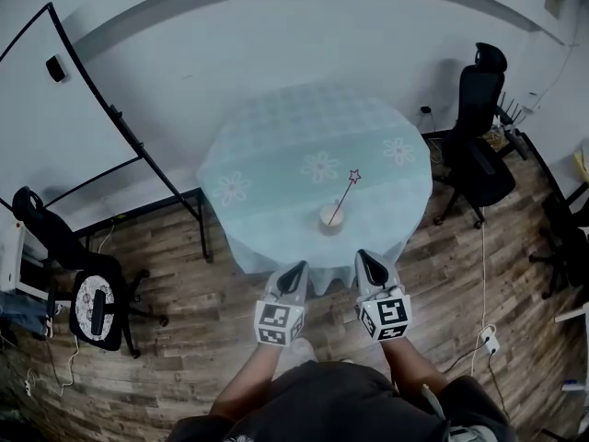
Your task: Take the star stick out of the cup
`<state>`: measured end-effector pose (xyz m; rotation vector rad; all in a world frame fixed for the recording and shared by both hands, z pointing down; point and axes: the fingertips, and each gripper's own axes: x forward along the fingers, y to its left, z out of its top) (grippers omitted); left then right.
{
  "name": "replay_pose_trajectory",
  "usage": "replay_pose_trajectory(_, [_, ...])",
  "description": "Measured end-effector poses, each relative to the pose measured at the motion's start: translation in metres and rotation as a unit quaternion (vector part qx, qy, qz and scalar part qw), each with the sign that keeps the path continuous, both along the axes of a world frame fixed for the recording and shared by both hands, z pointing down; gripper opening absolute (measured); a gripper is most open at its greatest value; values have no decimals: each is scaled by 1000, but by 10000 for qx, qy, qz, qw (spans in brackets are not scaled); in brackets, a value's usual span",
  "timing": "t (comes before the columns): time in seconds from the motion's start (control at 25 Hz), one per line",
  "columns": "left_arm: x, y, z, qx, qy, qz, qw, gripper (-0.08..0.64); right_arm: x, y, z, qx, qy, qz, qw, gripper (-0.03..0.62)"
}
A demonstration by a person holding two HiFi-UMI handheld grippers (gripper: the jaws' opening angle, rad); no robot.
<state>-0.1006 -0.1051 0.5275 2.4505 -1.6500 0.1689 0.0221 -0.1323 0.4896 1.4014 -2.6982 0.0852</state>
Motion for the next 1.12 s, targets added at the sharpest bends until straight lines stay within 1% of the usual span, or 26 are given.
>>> replay_pose_trajectory(0.08, [-2, -1, 0, 45, -53, 154, 9999, 5, -2, -4, -4, -7, -60, 157, 9999, 3])
replay_pose_trajectory(0.16, [-8, -5, -2, 83, -26, 231, 9997, 5, -4, -7, -7, 36, -75, 281, 9996, 3])
replay_pose_trajectory(0.28, [-18, -12, -5, 140, 31, 301, 9994, 5, -8, -11, -11, 75, -42, 425, 9991, 4])
replay_pose_trajectory(0.44, [-26, -19, -10, 193, 80, 385, 9990, 6, -5, -17, -12, 19, -47, 641, 9979, 3])
replay_pose_trajectory(0.68, [-33, -35, -2, 114, 97, 411, 9990, 6, -5, -36, 3, -137, 108, 803, 9966, 4])
replay_pose_trajectory(1.12, [-38, -80, 16, -112, -56, 402, 9991, 5, -17, -84, 30, -437, -10, 668, 9968, 5])
